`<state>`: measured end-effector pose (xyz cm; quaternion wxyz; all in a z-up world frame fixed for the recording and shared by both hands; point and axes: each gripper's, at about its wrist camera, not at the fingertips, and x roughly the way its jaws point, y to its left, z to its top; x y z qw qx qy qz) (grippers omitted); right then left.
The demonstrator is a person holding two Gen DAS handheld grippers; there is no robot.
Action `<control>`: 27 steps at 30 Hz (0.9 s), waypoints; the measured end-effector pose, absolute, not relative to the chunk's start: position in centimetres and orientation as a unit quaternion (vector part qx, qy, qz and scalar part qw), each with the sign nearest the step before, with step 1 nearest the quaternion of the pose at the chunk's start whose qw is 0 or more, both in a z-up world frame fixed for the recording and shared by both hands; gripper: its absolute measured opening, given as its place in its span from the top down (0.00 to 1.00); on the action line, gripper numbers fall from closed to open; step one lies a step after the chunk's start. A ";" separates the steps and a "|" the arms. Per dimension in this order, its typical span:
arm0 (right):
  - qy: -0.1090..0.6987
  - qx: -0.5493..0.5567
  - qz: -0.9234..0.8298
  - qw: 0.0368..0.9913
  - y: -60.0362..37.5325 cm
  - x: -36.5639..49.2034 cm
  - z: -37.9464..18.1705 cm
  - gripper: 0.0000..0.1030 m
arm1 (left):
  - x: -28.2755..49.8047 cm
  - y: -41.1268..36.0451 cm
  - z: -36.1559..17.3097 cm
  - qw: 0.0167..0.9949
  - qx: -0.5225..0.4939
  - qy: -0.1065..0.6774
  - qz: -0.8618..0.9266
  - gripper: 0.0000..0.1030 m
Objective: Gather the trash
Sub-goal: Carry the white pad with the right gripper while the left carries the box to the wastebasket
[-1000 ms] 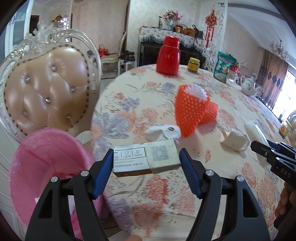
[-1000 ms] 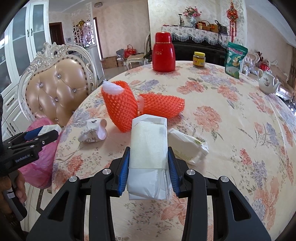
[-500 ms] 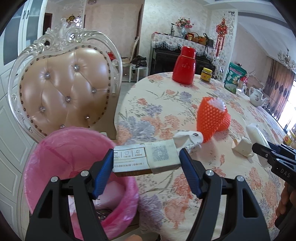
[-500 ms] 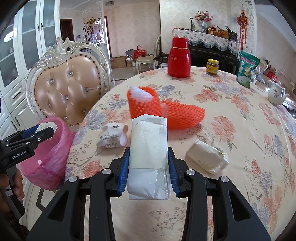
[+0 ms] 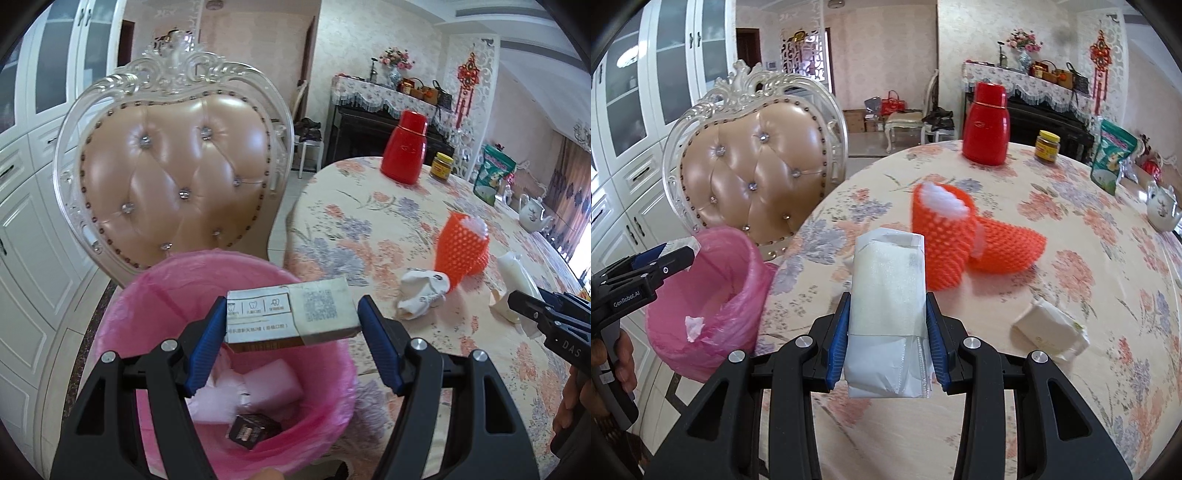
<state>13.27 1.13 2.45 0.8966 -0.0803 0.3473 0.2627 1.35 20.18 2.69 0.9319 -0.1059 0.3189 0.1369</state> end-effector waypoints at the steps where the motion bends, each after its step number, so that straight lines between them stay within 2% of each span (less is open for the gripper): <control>1: 0.347 -0.081 0.265 0.896 1.5 13.2 2.5 0.64 | 1.2 20.4 2.7 0.932 -0.107 0.319 0.139 0.33; 27: 0.339 -0.123 0.344 0.867 13.0 10.9 3.1 0.64 | -2.9 27.3 2.9 0.924 -0.130 0.307 0.188 0.33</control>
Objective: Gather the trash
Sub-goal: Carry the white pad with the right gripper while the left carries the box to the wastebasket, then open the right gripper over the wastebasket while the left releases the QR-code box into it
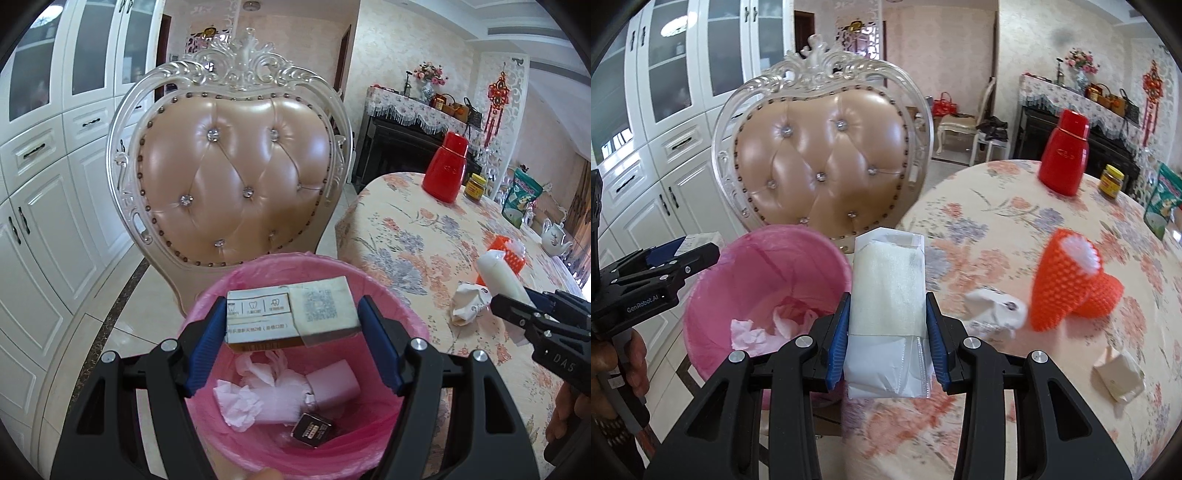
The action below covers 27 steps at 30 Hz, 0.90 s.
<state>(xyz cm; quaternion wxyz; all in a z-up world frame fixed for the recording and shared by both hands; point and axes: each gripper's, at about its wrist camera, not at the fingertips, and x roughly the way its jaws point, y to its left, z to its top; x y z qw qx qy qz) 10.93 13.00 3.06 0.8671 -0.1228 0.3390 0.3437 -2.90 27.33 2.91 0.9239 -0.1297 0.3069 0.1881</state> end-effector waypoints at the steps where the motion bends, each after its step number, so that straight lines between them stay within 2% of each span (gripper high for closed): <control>1: 0.339 -0.125 0.347 0.866 13.5 10.8 3.0 0.64 | -3.0 27.7 2.9 0.923 -0.131 0.306 0.190 0.33; 27: 0.341 -0.157 0.400 0.836 21.5 10.8 2.3 0.63 | -3.9 30.4 3.4 0.921 -0.145 0.298 0.205 0.33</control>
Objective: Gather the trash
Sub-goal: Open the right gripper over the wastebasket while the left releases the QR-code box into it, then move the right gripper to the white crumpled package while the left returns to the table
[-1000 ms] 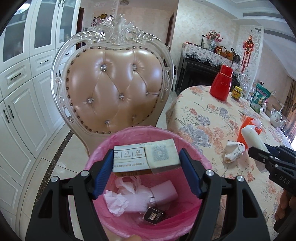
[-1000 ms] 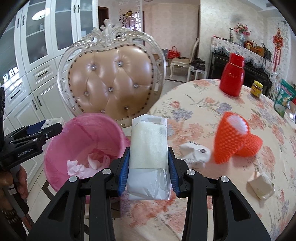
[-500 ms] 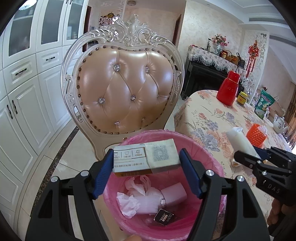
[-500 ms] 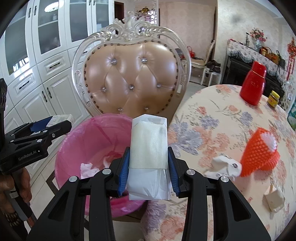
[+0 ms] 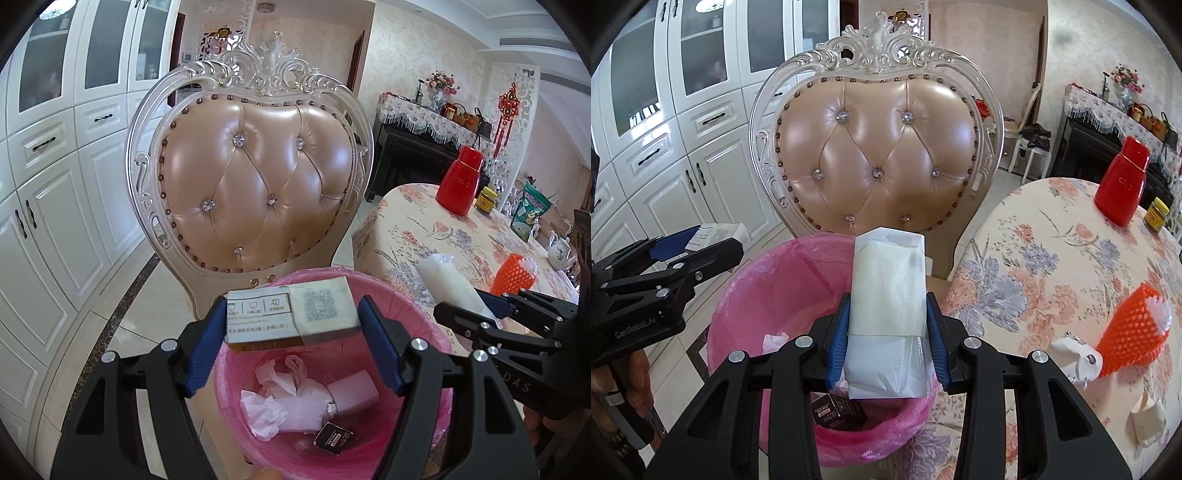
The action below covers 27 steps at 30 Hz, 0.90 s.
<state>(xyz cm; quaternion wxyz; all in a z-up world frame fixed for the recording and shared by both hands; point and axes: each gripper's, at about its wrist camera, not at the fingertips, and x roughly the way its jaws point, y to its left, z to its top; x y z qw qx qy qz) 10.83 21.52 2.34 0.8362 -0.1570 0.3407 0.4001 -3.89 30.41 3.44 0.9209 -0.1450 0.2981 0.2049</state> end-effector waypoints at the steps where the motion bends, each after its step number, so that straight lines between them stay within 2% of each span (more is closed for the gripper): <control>1: 0.341 -0.157 0.400 0.836 21.6 10.9 2.3 0.61 | -3.9 30.5 3.5 0.921 -0.146 0.298 0.205 0.33; 7: 0.338 -0.160 0.403 0.835 22.2 11.3 2.2 0.49 | -3.8 30.8 3.5 0.920 -0.146 0.299 0.206 0.33; 13: 0.337 -0.154 0.389 0.843 21.0 11.9 2.4 0.48 | -3.1 30.7 3.4 0.920 -0.146 0.302 0.202 0.32; 14: 0.337 -0.153 0.384 0.846 20.5 12.1 2.5 0.48 | -2.8 30.6 3.4 0.920 -0.147 0.303 0.200 0.30; 15: 0.337 -0.152 0.382 0.847 20.2 12.2 2.5 0.48 | -2.6 30.6 3.4 0.920 -0.149 0.304 0.198 0.23; 16: 0.338 -0.150 0.380 0.848 19.8 12.2 2.6 0.48 | -2.3 30.4 3.4 0.920 -0.150 0.304 0.194 0.23; 27: 0.338 -0.127 0.349 0.865 14.7 13.2 2.7 0.44 | -0.4 27.7 3.7 0.925 -0.134 0.310 0.174 0.23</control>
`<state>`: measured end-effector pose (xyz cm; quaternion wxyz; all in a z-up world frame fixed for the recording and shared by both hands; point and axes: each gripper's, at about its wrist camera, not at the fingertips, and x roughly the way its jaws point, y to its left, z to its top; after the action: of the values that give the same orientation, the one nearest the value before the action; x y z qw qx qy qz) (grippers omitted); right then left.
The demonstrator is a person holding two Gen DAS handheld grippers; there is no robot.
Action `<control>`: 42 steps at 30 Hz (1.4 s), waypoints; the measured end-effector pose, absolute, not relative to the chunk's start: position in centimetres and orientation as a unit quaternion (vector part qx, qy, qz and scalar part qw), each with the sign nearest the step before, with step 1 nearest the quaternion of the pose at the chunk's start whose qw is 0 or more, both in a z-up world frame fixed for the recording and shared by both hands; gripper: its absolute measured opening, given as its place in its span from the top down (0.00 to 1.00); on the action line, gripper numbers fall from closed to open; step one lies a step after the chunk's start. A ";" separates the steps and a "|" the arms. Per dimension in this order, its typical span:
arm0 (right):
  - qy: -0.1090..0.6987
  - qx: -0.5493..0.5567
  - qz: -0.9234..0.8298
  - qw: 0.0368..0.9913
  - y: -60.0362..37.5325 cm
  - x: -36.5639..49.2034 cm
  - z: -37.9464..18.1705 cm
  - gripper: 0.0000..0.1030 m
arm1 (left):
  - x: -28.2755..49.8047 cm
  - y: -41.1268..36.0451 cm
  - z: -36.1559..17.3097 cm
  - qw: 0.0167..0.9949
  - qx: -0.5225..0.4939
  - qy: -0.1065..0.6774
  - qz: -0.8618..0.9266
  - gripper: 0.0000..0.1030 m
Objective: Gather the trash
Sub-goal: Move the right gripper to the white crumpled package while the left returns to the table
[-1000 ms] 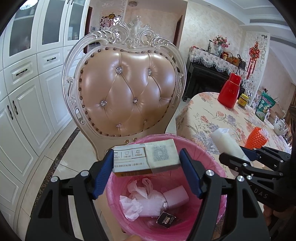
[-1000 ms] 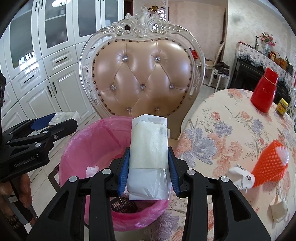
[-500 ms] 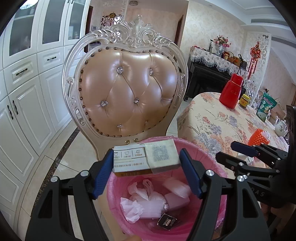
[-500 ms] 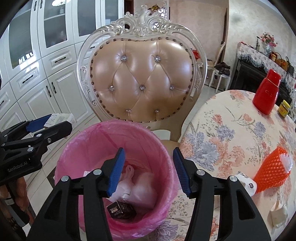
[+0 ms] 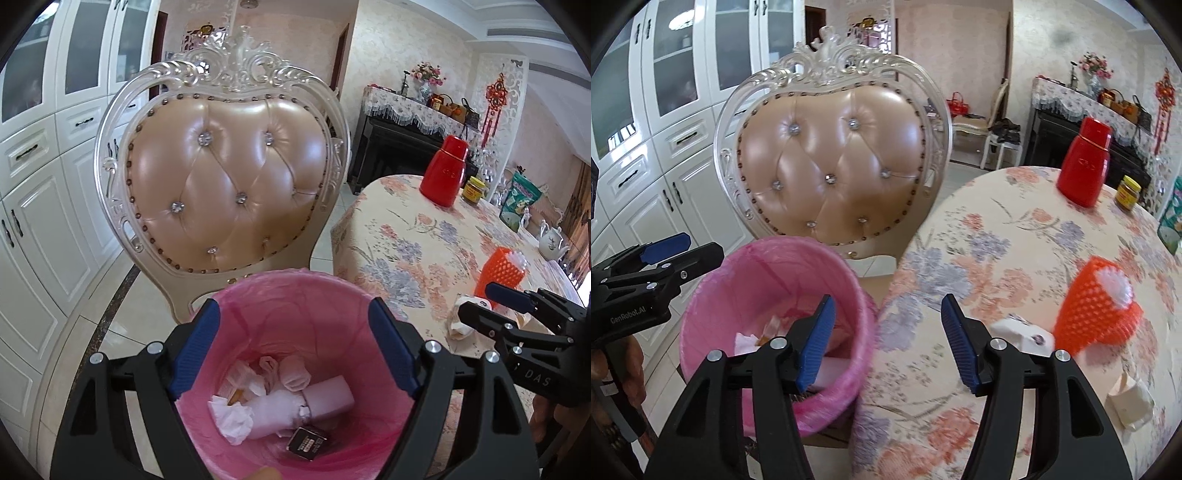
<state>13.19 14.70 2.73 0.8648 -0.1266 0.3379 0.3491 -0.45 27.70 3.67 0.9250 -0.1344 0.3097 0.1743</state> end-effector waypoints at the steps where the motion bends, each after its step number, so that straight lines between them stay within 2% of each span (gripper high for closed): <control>1: 0.338 -0.125 0.347 0.866 14.3 13.2 2.7 0.44 | -0.5 27.4 3.7 0.925 -0.133 0.310 0.173 0.23; 7: 0.339 -0.117 0.328 0.874 11.3 13.7 2.7 0.43 | 0.3 25.6 3.9 0.929 -0.126 0.310 0.161 0.23; 10: 0.339 -0.113 0.316 0.879 9.8 13.9 2.7 0.37 | 0.7 24.7 4.0 0.930 -0.123 0.310 0.156 0.23; 42: 0.356 -0.101 0.197 0.908 -5.9 19.2 -0.1 0.29 | 6.8 14.7 3.7 0.938 -0.088 0.323 0.084 0.22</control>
<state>19.21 -5.92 -0.08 0.9078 -0.1008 0.3563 0.1971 6.76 14.67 3.70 0.9384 -0.0882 0.3232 0.0844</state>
